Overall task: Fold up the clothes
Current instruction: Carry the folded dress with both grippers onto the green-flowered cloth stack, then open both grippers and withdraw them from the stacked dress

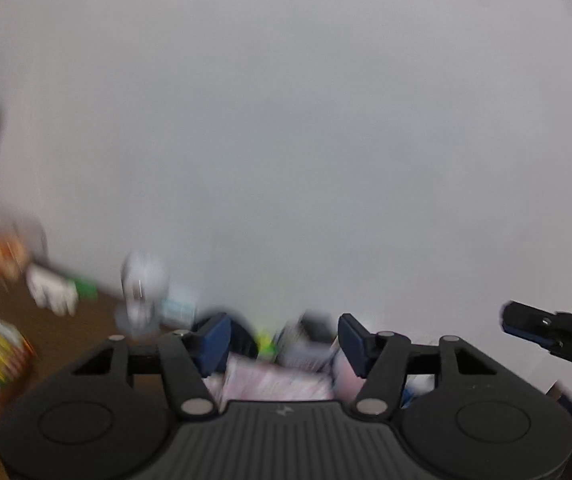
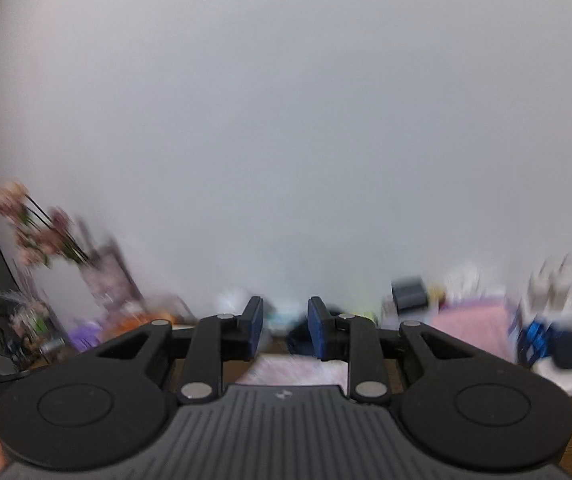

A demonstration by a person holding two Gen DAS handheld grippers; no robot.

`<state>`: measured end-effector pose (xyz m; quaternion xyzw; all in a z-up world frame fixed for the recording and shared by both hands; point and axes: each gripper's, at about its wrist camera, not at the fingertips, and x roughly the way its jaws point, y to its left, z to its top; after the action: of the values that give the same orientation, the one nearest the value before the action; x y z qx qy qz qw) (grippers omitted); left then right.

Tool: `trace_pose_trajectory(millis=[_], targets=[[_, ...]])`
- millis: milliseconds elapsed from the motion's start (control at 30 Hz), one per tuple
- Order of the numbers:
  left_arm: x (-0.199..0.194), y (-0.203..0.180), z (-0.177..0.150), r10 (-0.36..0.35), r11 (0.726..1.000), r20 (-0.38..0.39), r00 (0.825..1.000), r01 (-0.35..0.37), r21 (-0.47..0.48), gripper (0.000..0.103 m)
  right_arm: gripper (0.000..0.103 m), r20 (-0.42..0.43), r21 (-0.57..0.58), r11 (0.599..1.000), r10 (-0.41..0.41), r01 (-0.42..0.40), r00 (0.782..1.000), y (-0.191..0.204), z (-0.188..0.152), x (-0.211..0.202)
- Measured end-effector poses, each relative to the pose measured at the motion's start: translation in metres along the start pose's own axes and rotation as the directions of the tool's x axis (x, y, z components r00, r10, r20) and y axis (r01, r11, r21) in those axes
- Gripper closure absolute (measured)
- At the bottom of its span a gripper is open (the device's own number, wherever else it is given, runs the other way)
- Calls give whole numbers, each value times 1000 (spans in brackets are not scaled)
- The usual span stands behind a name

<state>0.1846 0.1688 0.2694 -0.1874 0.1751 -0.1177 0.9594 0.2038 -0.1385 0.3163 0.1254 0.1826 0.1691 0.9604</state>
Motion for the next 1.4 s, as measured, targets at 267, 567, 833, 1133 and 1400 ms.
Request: trace_pose_trajectory(millis=[267, 567, 833, 1133, 1400], targets=[[-255, -65, 119, -19, 990, 279, 960, -21, 139, 42, 60, 275, -62, 998, 19, -2, 961, 80, 121, -273], [-398, -108, 153, 68, 917, 250, 966, -159, 366, 30, 32, 283, -298, 912, -198, 282, 938, 126, 162, -454], [-295, -77, -31, 56, 879, 68, 996, -82, 470, 24, 19, 45, -458, 872, -171, 173, 984, 43, 2, -374], [-183, -55, -273, 40, 941, -120, 992, 3, 338, 24, 20, -66, -148, 989, -34, 23, 997, -44, -257, -240], [-124, -68, -323, 229, 927, -129, 965, -176, 332, 23, 16, -143, -116, 985, -144, 128, 979, -39, -336, -169]])
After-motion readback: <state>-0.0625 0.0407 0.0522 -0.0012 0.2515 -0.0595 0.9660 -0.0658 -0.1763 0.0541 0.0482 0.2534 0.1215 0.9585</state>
